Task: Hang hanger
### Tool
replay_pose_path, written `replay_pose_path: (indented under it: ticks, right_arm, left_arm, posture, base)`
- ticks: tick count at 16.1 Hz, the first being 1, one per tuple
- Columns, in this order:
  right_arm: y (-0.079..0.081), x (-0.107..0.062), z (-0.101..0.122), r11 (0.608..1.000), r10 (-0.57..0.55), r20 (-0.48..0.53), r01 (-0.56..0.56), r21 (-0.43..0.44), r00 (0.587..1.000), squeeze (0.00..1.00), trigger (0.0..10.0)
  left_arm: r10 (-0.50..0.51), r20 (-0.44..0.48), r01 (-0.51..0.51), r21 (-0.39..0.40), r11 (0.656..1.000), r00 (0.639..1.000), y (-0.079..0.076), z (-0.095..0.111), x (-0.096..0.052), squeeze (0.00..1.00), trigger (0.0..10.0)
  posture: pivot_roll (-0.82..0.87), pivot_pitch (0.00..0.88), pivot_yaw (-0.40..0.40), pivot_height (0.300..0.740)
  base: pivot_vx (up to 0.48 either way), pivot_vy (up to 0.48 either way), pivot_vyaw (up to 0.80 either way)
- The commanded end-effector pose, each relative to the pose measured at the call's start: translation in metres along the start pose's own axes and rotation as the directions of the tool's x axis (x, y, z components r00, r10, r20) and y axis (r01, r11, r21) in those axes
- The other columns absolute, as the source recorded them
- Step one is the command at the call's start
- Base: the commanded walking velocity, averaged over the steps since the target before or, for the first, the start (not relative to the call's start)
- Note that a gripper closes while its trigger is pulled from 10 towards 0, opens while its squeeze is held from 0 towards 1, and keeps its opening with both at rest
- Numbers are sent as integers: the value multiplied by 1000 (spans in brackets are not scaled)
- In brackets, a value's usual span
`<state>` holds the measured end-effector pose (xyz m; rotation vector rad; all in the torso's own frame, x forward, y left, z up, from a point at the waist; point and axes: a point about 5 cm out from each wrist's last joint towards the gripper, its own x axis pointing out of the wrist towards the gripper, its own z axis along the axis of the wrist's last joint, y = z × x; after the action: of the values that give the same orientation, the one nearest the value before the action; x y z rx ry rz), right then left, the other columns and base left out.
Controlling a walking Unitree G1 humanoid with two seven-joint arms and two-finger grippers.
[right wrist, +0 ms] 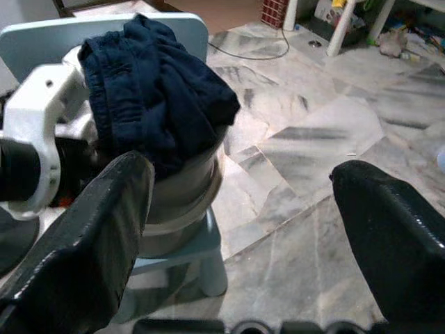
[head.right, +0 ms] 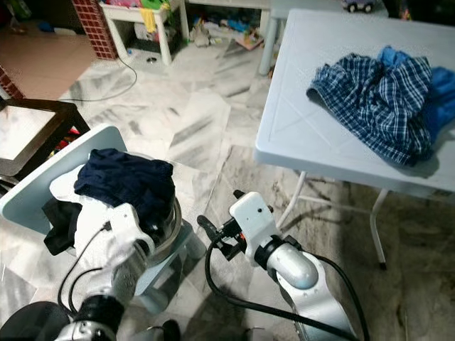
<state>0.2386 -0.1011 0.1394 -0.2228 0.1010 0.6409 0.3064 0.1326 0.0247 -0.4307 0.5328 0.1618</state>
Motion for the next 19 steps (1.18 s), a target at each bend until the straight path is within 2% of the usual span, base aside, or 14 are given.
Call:
replay_pose_path:
  ticks: [1, 2, 3, 4, 8, 11, 16, 19]
  right_arm:
    - [1, -3, 2, 1000, -2, 5, 2, 5, 1000, 0, 10000]
    - [0, -5, 1, 1000, -12, -1, 12, 6, 1000, 0, 10000]
    - [0, -6, 2, 1000, -16, -5, 16, 7, 1000, 0, 10000]
    - [0, -6, 2, 1000, -17, -5, 17, 7, 1000, 0, 10000]
    - [5, -9, 0, 1000, 29, -29, -29, 7, 999, 0, 10000]
    - [5, -7, -1, 1000, 28, -35, -28, 4, 999, 0, 10000]
    - [4, -3, 0, 1000, 31, -29, -31, 0, 999, 0, 10000]
    - [4, -1, 0, 1000, 31, -23, -31, -2, 999, 0, 10000]
  left_arm:
    - [3, -10, -3, -10, 1000, 1000, 3, -3, 0, 0, 10000]
    - [-13, 7, 13, 2, 1000, 1000, 0, 4, 3, 0, 10000]
    - [-40, 7, 40, 21, 999, 999, -6, 8, 5, 0, 627]
    - [-53, 1, 53, 47, 997, 999, -8, 7, 6, 0, 0]
    - [-79, -1, 79, 91, 993, 997, -12, 5, 9, 0, 0]
    - [-68, -15, 69, 91, 993, 998, -6, 3, 10, 0, 0]
    - [-39, 6, 38, 68, 997, 999, 4, 11, 12, 0, 0]
    - [-41, 36, 37, 108, 994, 999, 5, 16, 12, 0, 0]
  posture:
    - [-248, 225, 24, 740]
    - [-255, 231, 29, 740]
    - [-255, 232, 30, 740]
    - [-258, 235, 33, 740]
    - [-261, 235, 34, 740]
    - [-259, 232, 35, 740]
    - [-247, 218, 37, 740]
    - [-239, 208, 40, 740]
  base:
    - [0, 0, 0]
    - [0, 0, 0]
    - [0, 0, 0]
    - [0, 0, 0]
    - [0, 0, 0]
    - [0, 0, 0]
    - [0, 0, 0]
    - [0, 0, 0]
